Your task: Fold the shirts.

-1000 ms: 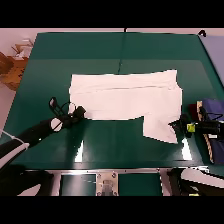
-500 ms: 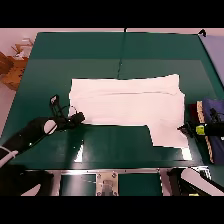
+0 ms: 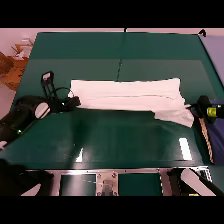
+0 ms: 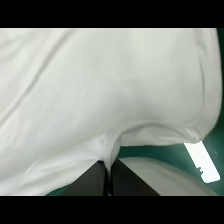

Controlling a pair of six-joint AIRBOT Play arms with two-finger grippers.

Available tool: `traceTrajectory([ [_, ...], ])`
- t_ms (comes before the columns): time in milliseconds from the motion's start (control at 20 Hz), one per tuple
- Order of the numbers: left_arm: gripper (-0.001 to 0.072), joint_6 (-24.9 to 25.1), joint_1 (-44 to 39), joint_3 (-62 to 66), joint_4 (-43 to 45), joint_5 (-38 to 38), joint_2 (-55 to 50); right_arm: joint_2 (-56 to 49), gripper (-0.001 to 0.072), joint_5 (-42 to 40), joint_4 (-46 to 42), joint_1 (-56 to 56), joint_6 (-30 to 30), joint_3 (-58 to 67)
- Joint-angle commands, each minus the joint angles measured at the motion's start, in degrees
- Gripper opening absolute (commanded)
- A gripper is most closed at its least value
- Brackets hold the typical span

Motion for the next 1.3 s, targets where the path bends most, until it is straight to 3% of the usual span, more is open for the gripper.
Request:
traceTrajectory([
  [0,0.0022,4.9,3.1,6.5,0.5,1.2,-4.8,-5.6,0.0018,-5.4,2.6,5.5,-0.3,8.2],
  [150,0.0022,8.7,3.5,14.1,-1.0,4.5,-15.1,-15.8,0.0019,-8.3,3.7,8.5,-0.3,15.1],
  [400,0.0022,10.2,3.5,31.0,-1.0,2.1,-34.8,-32.7,0.0019,-13.0,8.7,11.8,-3.7,26.7],
  [600,0.0023,11.0,3.5,38.7,-0.9,1.9,-43.6,-45.9,0.0022,-13.0,11.6,13.8,-6.6,37.9],
  [650,0.0024,11.0,3.5,39.4,-0.6,2.4,-44.5,-48.1,0.0089,-13.0,11.5,13.9,-7.1,40.3],
  [700,0.003,11.0,3.7,40.1,0.7,2.8,-44.6,-49.5,0.0225,-12.6,11.5,13.7,-7.5,42.6],
  [750,0.0328,11.0,4.4,41.3,1.7,2.4,-44.6,-49.9,0.0302,-12.0,11.5,13.2,-8.8,44.4],
  [800,0.072,11.0,5.5,43.2,1.8,0.9,-44.6,-49.9,0.0308,-10.6,11.1,12.3,-10.6,46.1],
  [850,0.063,11.1,7.0,45.7,1.9,-1.9,-44.5,-49.9,0.0362,-7.9,10.1,11.1,-11.3,48.2],
  [950,0.0634,11.0,10.7,50.8,1.9,-8.8,-44.5,-49.9,0.0516,-1.9,6.2,8.1,-11.3,50.9],
  [1000,0.0633,11.0,12.4,52.6,1.9,-11.7,-44.5,-49.9,0.052,0.4,4.0,6.7,-11.3,51.0],
  [1100,0.0633,11.1,14.6,54.9,1.9,-17.4,-44.5,-50.7,0.06,4.7,1.0,4.2,-11.3,51.0],
  [1250,0.0633,14.6,15.2,55.9,1.9,-23.3,-44.5,-53.0,0.0613,8.6,0.8,1.2,-12.0,51.0],
])
